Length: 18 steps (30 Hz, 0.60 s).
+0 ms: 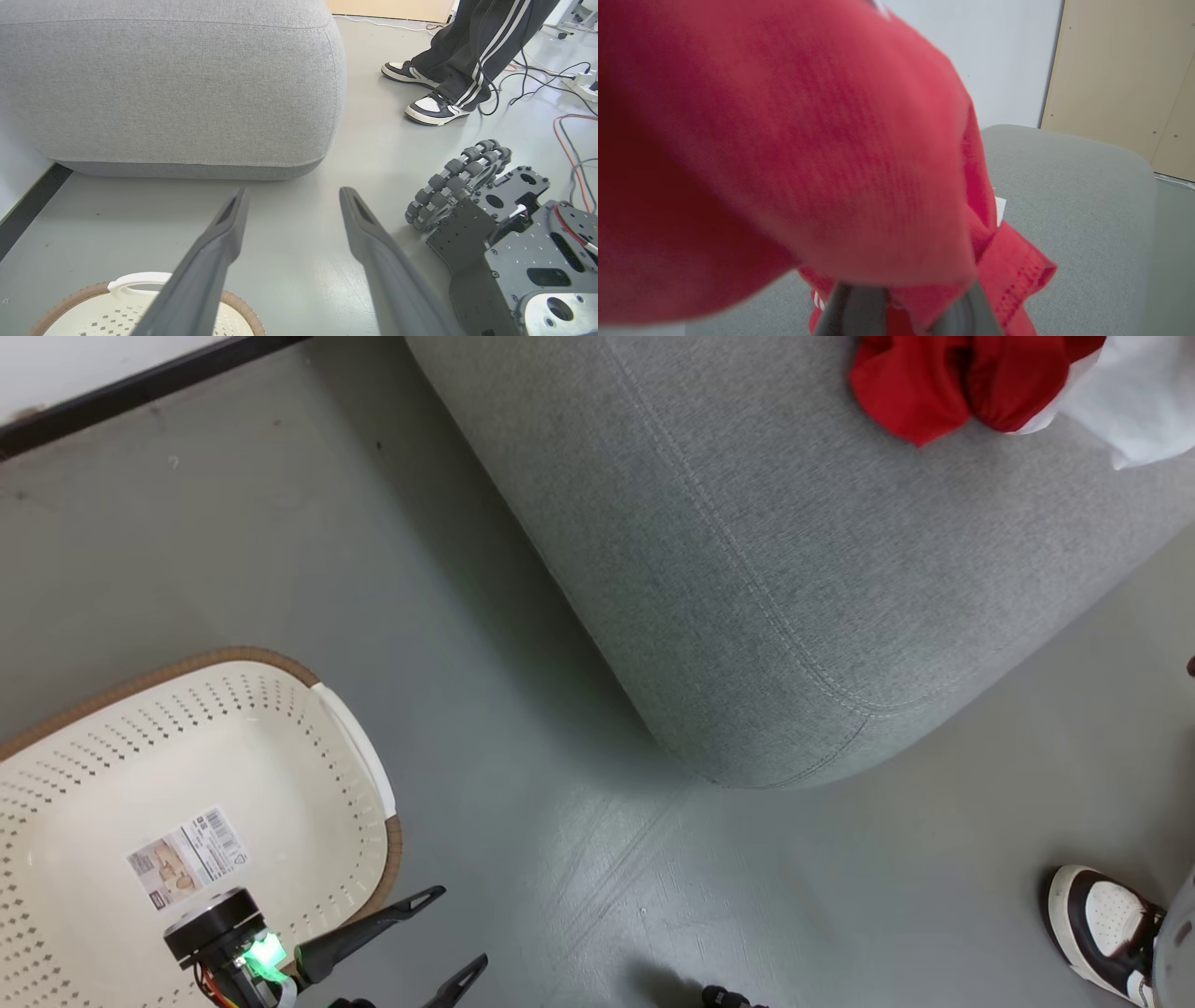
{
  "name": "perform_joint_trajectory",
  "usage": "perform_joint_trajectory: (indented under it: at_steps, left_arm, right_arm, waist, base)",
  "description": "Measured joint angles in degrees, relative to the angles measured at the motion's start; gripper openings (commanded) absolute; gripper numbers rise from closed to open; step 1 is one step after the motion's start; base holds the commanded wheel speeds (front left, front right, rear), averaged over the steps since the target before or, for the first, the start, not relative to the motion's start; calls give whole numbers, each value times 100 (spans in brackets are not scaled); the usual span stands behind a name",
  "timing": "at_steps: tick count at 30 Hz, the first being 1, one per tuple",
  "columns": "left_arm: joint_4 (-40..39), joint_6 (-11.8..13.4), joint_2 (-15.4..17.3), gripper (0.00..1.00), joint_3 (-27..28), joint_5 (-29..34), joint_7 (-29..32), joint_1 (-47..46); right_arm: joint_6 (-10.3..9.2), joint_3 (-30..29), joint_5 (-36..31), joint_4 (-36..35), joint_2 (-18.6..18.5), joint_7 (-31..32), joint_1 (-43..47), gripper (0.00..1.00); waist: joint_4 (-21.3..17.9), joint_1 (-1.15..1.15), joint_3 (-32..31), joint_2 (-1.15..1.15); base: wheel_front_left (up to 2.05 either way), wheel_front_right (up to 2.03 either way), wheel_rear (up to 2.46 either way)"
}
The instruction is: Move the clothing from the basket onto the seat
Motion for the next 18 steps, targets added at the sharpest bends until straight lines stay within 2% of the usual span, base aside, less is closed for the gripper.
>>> perform_joint_trajectory:
  at_steps: [6,10,18]
  left_arm:
    - [-102,40,27,100,93,0,0,83]
    - [-186,41,47,100,98,7,0,95]
    - [-319,82,151,100,176,60,0,94]
  right_arm:
    - [0,-293,-97,348,87,-4,-492,0]
    - [0,-370,-405,528,82,-22,-765,0]
    - [0,-1007,-831,815,-35,-123,-1244,0]
  waist:
    - [66,0,195,0]
    - [128,0,322,0]
    - [273,0,579,0]
  base:
    - [0,0,0]
    - [0,0,0]
    - [0,0,0]
